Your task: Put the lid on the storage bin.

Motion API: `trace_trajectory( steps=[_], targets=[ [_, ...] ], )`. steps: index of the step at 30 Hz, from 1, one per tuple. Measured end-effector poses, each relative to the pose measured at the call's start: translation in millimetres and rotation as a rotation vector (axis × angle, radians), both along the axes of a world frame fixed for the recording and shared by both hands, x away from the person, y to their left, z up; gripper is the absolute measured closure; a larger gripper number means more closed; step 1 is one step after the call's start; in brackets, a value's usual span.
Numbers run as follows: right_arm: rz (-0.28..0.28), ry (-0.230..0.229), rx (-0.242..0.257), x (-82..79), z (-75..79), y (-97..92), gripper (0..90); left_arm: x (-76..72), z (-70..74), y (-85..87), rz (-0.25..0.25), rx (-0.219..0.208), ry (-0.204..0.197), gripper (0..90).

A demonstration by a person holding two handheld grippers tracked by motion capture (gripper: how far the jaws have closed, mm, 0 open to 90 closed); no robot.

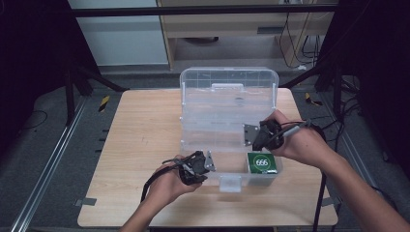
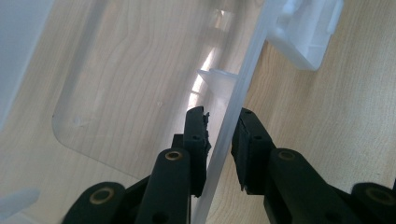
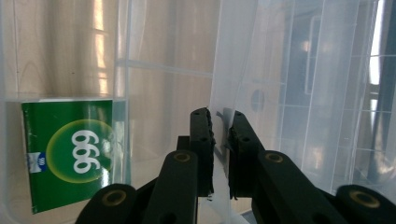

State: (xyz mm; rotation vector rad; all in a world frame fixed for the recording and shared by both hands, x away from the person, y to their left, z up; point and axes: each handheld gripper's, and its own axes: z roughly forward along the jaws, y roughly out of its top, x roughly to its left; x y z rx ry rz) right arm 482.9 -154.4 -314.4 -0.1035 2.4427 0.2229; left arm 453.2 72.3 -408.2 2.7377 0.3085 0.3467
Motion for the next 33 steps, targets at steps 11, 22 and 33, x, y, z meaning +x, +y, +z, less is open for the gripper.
trace_trajectory(
  steps=[11, 22, 33],
  targets=[
    [-0.025, 0.035, 0.026, 7.3, 1.3, -4.0, 81.1, -0.1, -2.6, -0.9, 0.0, -0.044, -0.018, 76.1],
    [-0.036, 0.029, 0.059, -1.6, -2.9, -6.7, 81.5, 1.7, -3.0, -0.2, -0.021, -0.05, -0.021, 76.8],
    [-0.032, 0.032, 0.071, -15.3, -10.6, -11.1, 80.8, 1.1, -1.1, -4.9, -0.018, 0.003, -0.022, 76.4]
  ],
)
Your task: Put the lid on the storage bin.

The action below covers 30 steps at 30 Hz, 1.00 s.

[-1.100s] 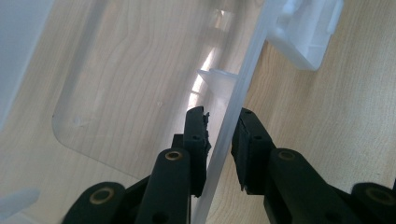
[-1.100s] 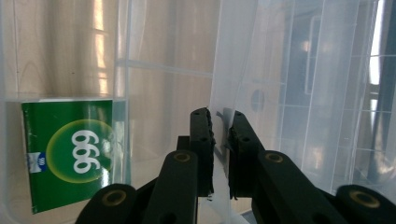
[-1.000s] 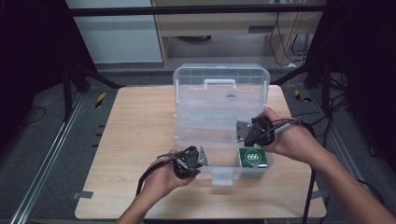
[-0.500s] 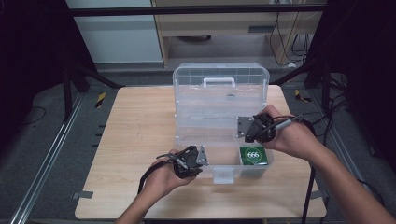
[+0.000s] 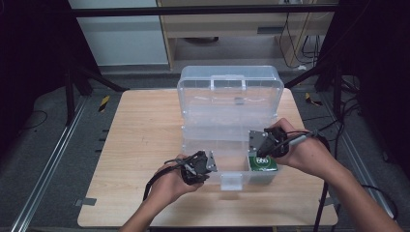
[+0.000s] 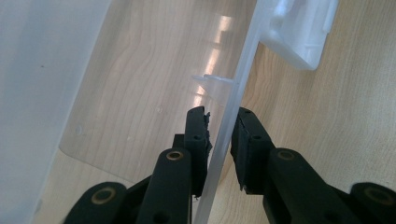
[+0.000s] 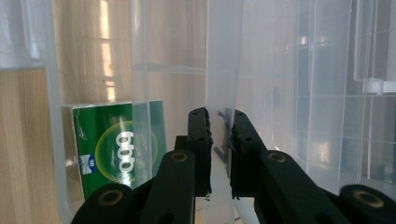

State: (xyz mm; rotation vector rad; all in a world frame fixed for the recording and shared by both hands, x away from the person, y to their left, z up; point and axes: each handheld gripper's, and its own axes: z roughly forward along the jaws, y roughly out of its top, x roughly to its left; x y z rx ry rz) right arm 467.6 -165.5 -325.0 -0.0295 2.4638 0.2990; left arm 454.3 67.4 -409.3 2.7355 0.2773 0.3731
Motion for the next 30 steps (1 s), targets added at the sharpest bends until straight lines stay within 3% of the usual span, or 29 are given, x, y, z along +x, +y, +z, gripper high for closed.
trace_trajectory(
  steps=[18, 19, 20, 22, 26, 28, 30],
  targets=[
    [0.013, 0.03, 0.005, -13.0, -8.8, -3.0, 80.7, -3.6, -0.7, -1.7, -0.017, 0.026, -0.037, 75.2],
    [0.016, 0.034, 0.004, -13.8, -9.4, -3.4, 80.6, -3.4, -0.7, -1.5, -0.017, 0.024, -0.035, 75.2],
    [0.016, 0.034, 0.004, -13.8, -9.4, -3.4, 80.6, -6.1, -1.9, -1.3, 0.02, 0.007, -0.011, 75.2],
    [0.018, 0.04, 0.001, -14.5, -10.1, -3.1, 80.5, -5.5, -1.6, -0.9, 0.02, 0.003, -0.008, 75.3],
    [0.023, 0.048, -0.004, -13.9, -9.8, -2.9, 80.4, -4.7, -0.6, -0.7, 0.009, -0.001, -0.012, 74.9],
    [0.025, 0.049, -0.007, -13.6, -9.6, -2.4, 80.4, -2.8, 0.9, -0.7, -0.02, 0.005, -0.033, 74.5],
    [0.029, 0.051, -0.01, -12.5, -8.8, -2.3, 80.5, -3.1, 2.5, 0.4, -0.018, -0.016, -0.027, 72.5]
  ],
)
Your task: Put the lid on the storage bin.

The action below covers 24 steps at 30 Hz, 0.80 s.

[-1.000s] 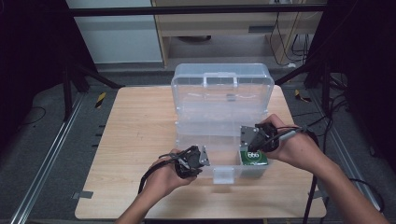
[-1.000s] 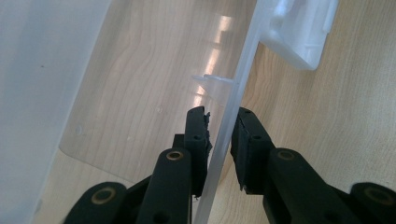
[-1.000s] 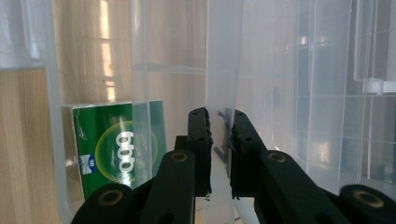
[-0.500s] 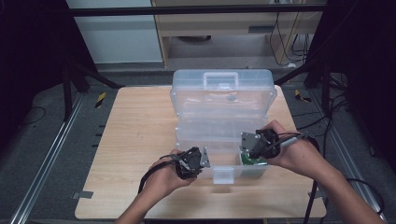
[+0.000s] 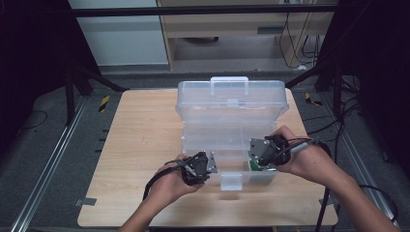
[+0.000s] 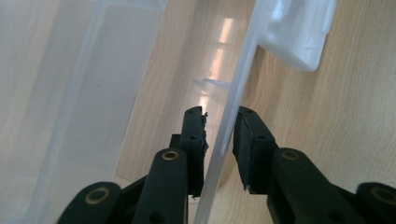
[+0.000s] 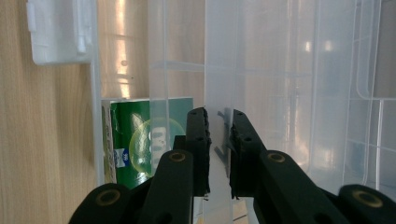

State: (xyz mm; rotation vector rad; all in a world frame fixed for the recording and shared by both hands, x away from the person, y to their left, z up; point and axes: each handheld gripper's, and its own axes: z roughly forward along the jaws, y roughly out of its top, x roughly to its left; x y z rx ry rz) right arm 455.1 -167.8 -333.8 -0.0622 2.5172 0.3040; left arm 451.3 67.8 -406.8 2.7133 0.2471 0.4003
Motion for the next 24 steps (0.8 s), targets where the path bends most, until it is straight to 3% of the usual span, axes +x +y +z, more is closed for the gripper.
trace_trajectory(
  steps=[7, 9, 10, 11, 12, 13, 17, 22, 24],
  targets=[
    [0.0, 0.003, -0.002, 0.4, 0.5, -0.3, 80.4, -9.1, 20.5, 8.8, 0.006, -0.128, -0.003, 60.0],
    [-0.002, 0.005, -0.001, 0.1, 0.3, -0.6, 80.3, -15.4, 32.7, 12.2, -0.006, -0.202, 0.007, 56.5],
    [-0.002, 0.007, -0.002, 0.1, 0.4, -0.6, 80.3, -15.4, 32.7, 12.2, -0.006, -0.202, 0.007, 55.0],
    [0.002, 0.005, -0.002, 0.3, 0.3, -0.5, 80.2, -18.0, 41.6, 15.4, 0.005, -0.242, 0.002, 54.2],
    [0.002, 0.005, -0.002, 0.3, 0.3, -0.5, 80.2, -18.0, 41.6, 15.4, 0.005, -0.242, 0.002, 54.2],
    [0.004, 0.004, 0.0, 0.6, 0.3, -0.5, 80.2, -17.9, 50.5, 20.3, 0.017, -0.284, 0.009, 55.1],
    [0.003, 0.004, -0.005, 0.3, 0.4, -0.2, 80.1, -13.8, 63.7, 31.7, 0.049, -0.317, -0.009, 58.0],
    [0.003, 0.002, 0.0, -0.3, -0.1, -0.9, 79.9, -4.7, 77.8, 51.8, 0.087, -0.401, 0.025, 58.8],
    [0.003, 0.002, 0.002, -0.5, -0.4, -1.2, 79.8, -4.2, 83.0, 57.4, 0.1, -0.413, 0.015, 58.7]
  ],
)
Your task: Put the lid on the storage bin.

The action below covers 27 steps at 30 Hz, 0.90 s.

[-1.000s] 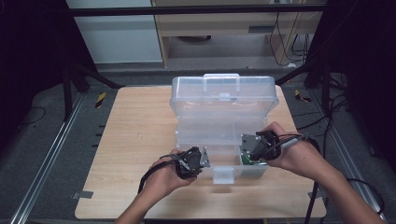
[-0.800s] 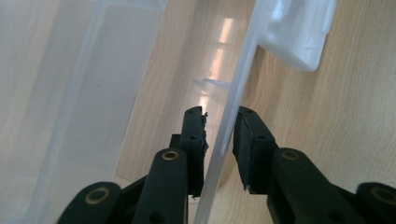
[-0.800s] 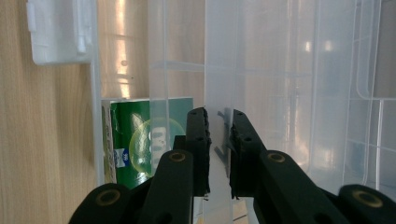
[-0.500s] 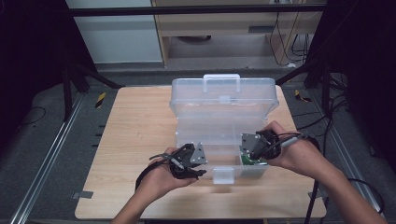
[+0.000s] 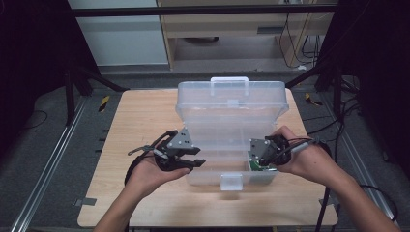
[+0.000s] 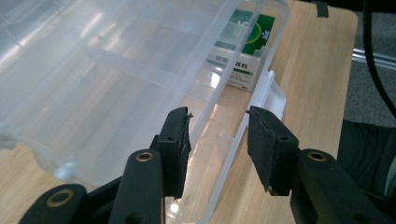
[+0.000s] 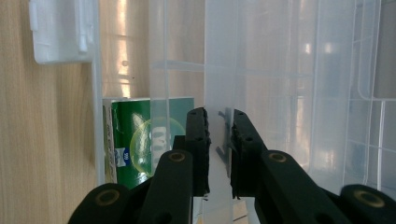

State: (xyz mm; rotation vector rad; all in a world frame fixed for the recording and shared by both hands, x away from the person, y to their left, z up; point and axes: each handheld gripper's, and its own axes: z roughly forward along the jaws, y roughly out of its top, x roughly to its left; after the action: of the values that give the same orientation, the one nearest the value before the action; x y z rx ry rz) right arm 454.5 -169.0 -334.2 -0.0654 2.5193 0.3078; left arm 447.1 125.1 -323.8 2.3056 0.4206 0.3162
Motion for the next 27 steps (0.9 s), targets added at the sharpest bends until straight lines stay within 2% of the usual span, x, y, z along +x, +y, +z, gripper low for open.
trace_trajectory(
  steps=[5, 8, 10, 13, 14, 18, 21, 23, 25, 27],
  targets=[
    [-0.002, 0.001, 0.0, -0.4, -0.4, 0.4, 79.7, 6.1, 12.6, 13.8, 0.047, 0.002, -0.017, 60.1],
    [-0.003, 0.002, -0.001, -0.5, -0.2, 0.3, 79.5, 11.2, 18.6, 19.2, 0.048, 0.008, 0.009, 64.0],
    [-0.001, 0.001, 0.001, -0.5, -0.4, -0.1, 79.4, 15.2, 22.8, 21.6, 0.058, 0.05, 0.012, 65.9],
    [0.002, 0.001, 0.0, -0.9, -0.8, 0.0, 79.4, 22.2, 30.4, 26.4, 0.08, 0.061, 0.019, 72.1],
    [0.002, -0.001, 0.0, -1.2, -1.1, 0.1, 79.3, 24.6, 32.9, 27.8, 0.09, 0.052, 0.02, 73.9],
    [0.004, 0.001, 0.003, -1.9, -2.1, -0.3, 79.2, 35.8, 41.9, 31.6, 0.088, 0.074, 0.039, 78.9],
    [0.007, 0.005, 0.001, -1.9, -2.3, -0.3, 79.2, 47.5, 44.8, 34.7, 0.125, 0.043, 0.063, 79.7],
    [0.0, 0.01, -0.001, -2.7, -2.6, 0.1, 79.2, 56.0, 45.9, 36.8, 0.155, 0.001, 0.076, 81.9],
    [0.0, 0.012, -0.004, -2.9, -2.6, -0.2, 79.2, 60.4, 46.5, 37.7, 0.182, -0.039, 0.08, 84.8],
    [0.004, 0.011, -0.006, -2.7, -2.5, -0.4, 79.2, 63.3, 46.9, 38.0, 0.195, -0.061, 0.086, 86.1]
  ],
)
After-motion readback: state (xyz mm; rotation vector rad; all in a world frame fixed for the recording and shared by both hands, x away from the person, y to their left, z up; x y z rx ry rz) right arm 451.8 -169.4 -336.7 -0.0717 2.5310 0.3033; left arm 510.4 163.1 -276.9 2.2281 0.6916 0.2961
